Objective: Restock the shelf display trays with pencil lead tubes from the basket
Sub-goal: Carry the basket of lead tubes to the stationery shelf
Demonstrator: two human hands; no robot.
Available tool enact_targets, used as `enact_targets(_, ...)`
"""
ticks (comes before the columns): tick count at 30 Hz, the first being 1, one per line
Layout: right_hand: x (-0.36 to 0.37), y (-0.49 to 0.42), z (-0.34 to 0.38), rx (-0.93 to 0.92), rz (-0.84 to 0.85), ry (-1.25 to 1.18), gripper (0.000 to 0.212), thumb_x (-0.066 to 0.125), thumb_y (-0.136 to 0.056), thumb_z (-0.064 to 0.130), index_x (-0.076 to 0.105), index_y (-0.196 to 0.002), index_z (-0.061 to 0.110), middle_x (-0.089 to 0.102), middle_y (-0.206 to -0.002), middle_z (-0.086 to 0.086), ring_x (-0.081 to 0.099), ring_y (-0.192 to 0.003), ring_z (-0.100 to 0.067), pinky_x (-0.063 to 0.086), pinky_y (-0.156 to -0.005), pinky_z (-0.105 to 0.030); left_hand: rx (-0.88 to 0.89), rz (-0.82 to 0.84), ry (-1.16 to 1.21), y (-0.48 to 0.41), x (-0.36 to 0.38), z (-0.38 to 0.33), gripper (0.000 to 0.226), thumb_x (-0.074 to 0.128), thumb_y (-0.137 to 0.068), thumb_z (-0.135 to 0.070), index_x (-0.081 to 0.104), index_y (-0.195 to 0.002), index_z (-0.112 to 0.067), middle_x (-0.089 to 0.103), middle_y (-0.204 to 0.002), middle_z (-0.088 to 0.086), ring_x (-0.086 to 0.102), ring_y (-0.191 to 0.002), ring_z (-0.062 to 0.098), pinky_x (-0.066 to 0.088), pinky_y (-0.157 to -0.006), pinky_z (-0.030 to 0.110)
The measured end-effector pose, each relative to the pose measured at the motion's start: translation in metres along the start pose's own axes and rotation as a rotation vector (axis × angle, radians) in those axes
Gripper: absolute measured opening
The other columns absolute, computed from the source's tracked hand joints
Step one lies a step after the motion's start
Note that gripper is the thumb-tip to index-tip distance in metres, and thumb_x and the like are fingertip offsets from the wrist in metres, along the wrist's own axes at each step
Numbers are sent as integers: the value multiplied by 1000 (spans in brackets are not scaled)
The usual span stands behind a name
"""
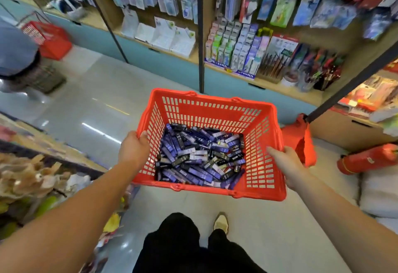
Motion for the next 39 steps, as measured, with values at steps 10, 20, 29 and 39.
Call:
enact_targets(10,146,-145,156,-81,43,140,27,76,-89,31,69,-107,13,78,-93,-12,76,-82,-31,61,-87,-55,-96,-116,0,-193,-33,-9,45,42,-108,-42,60,-114,-2,71,-104,23,66,-85,40,54,-77,43)
enact_targets(20,295,-228,288,-41,-25,136,26,73,-92,37,68,-99,12,75,-85,-10,74,-74,-28,61,-78,-41,-102,-96,-43,-406,-89,-24,45,43,-109,-40,60,-116,1,69,-109,27,66,-95,45,46,-78,41)
enact_targets(29,398,-335,376,-5,-31,129,37,77,-81,40,71,-104,12,78,-90,-12,77,-80,-31,62,-85,-53,-116,-68,-42,-587,-93,-52,43,42,-108,-45,57,-110,-5,69,-107,24,66,-90,43,56,-82,46)
enact_targets(39,506,-422,472,-11,4,207,17,69,-96,33,69,-104,19,75,-83,-2,73,-71,-20,56,-70,-32,-106,-20,-101,-765,-111,-73,42,42,-109,-40,56,-105,-1,67,-108,30,63,-96,48,41,-74,41)
Point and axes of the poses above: each hand's wrist, its own y-axis away from the middle knuckle, its own x-axis out of the palm, z = x × y, the point moved 5 cm from there along -y, towards the middle knuckle
